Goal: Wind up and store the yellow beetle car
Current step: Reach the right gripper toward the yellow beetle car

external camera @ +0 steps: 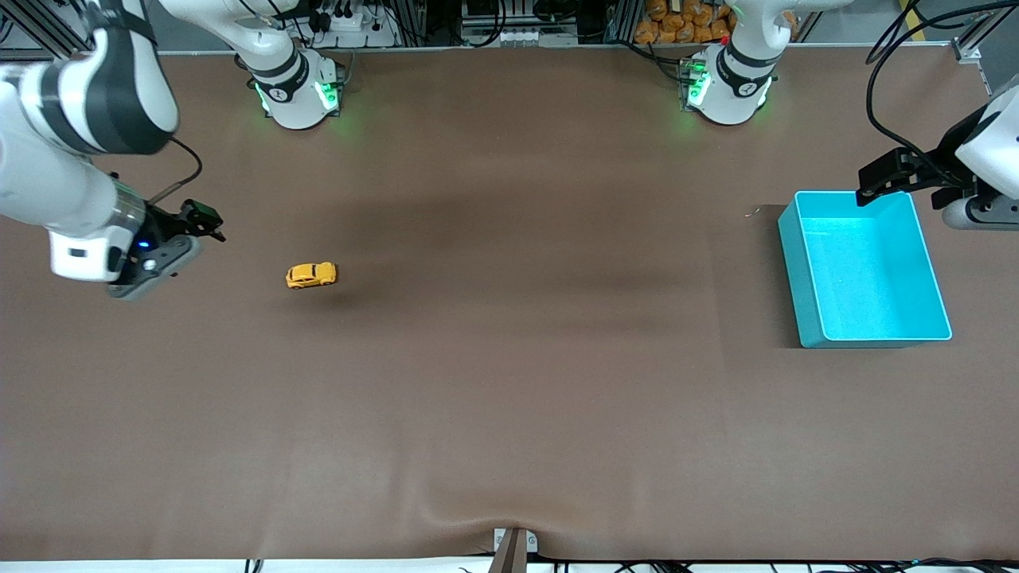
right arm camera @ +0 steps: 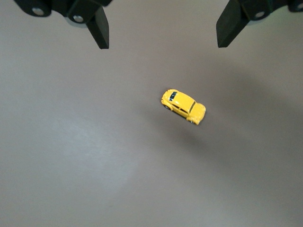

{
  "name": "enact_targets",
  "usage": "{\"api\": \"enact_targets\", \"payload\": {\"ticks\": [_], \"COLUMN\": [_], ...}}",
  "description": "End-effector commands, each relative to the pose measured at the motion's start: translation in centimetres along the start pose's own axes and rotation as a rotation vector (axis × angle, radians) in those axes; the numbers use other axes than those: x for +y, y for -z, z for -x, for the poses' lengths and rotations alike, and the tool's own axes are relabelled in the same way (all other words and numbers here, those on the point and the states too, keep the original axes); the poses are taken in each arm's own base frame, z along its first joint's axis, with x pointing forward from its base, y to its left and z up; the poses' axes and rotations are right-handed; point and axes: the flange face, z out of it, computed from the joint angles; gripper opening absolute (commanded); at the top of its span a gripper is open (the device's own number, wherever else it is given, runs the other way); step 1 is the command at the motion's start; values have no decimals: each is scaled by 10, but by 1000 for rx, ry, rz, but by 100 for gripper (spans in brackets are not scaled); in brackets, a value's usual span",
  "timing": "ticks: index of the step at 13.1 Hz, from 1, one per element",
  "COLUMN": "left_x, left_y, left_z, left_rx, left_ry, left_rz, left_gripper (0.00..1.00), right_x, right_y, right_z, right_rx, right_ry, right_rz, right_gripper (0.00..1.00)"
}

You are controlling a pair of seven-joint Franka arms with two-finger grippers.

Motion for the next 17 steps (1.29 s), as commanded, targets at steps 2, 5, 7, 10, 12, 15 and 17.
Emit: {"api": "enact_targets", "payload": {"ticks": [2,5,7,10,12,15,17], "left_x": [2,-1,-6,-5,-8,-8,-8], "left_y": [2,1,2,3,4,3,3], "left_z": [3,1,1,2,2,2,2], "left_rx": [-7,-5,-3,0,1,-2,0], "left_ry": [4,0,-1,-3,3,4,5], "left_rz": [9,3,4,3,4,0,0], "left_gripper": [100,100,100,100,100,100,100], "right_x": [7,3,-9,-15,-29,-64,-77], "right_y": [-46,-101,-132,-163,-185,-210,-222], "right_z": [22,24,7,3,-7,-22,-31], "right_rx": [25,7,-21,-1,7,25,19], "right_ry": [280,346,469,567,626,701,736], "right_rz": [19,6,-17,22,37,67,57], "right_gripper": [100,100,100,100,100,100,97]}}
